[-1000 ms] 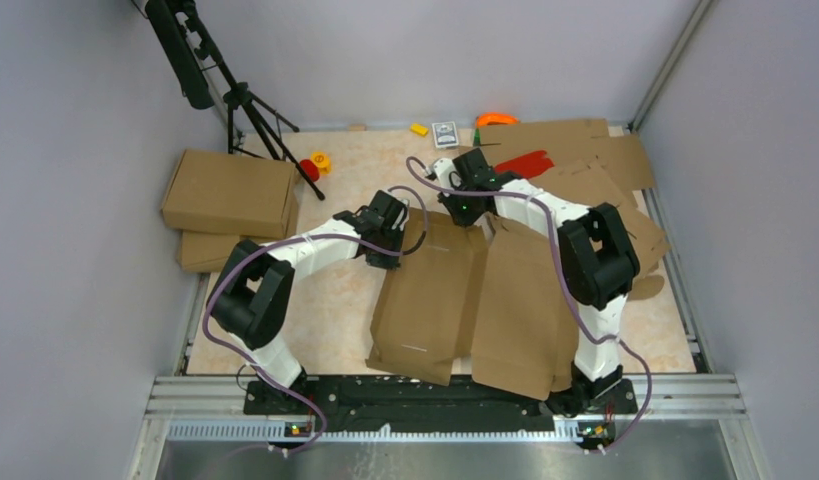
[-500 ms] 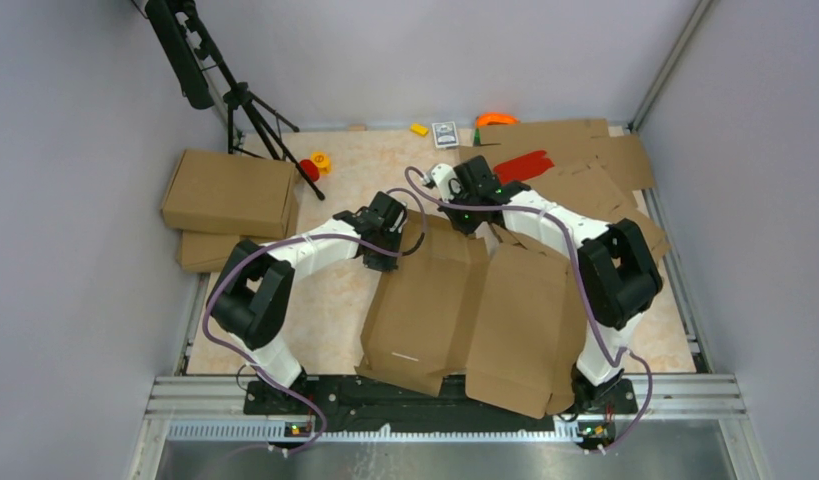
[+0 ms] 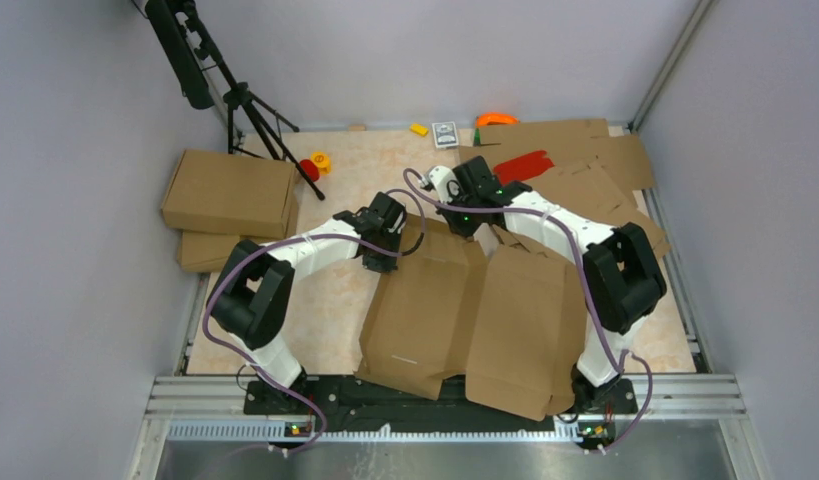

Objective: Fold the paper box

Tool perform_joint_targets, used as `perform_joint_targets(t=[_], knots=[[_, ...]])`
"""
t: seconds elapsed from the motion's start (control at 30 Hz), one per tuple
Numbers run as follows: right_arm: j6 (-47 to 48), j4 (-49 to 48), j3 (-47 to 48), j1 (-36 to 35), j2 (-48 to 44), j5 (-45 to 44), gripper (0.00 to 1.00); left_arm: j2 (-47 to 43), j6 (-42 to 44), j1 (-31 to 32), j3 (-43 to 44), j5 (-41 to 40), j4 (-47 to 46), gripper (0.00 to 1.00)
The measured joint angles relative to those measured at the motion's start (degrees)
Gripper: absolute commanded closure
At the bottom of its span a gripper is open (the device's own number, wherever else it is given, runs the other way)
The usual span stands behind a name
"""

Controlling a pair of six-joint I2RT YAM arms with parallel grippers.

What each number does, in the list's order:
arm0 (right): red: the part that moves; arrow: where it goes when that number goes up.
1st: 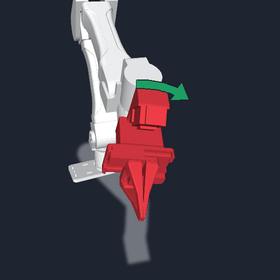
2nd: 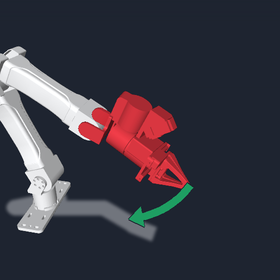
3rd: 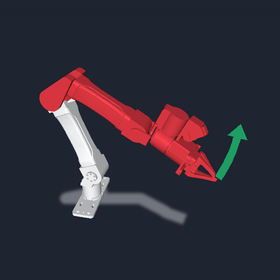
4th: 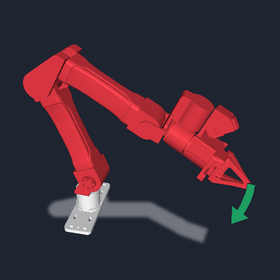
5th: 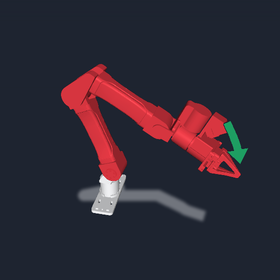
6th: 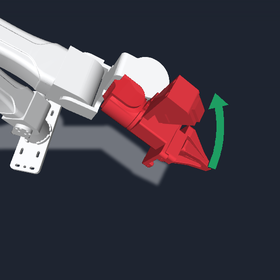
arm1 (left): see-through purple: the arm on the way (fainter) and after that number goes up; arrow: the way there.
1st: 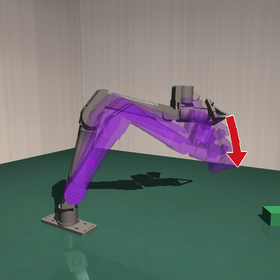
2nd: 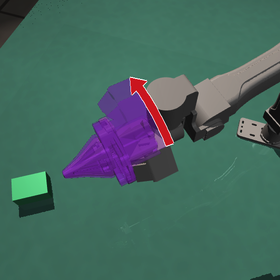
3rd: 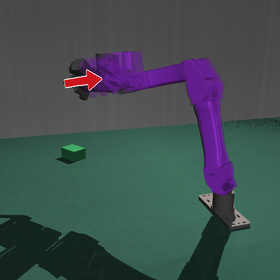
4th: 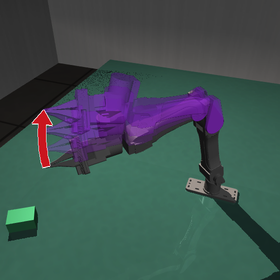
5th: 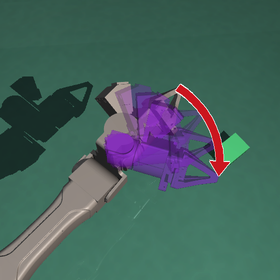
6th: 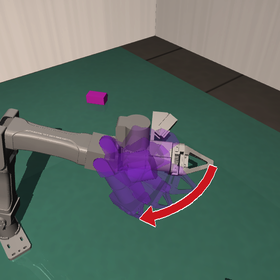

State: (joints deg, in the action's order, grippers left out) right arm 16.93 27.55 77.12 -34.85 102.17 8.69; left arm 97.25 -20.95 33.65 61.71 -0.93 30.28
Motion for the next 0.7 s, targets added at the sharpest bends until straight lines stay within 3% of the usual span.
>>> perform_joint_targets(t=[0.37, 0.57, 0.7], knots=[[-2.51, 0.48, -1.88, -1.31, -3.67, 1.05, 0.98, 0.0, -0.24, -0.02, 0.0, -0.22, 0.15, 0.98], [-3.87, -0.13, -3.19, -1.49, -4.85, 2.16, 0.89, 0.0, -0.63, -0.02, 0.0, -0.22, 0.15, 0.98], [-5.03, -0.22, -4.39, -2.03, -5.79, 3.21, 0.88, 0.0, -1.05, -0.02, 0.0, -0.22, 0.15, 0.98]])
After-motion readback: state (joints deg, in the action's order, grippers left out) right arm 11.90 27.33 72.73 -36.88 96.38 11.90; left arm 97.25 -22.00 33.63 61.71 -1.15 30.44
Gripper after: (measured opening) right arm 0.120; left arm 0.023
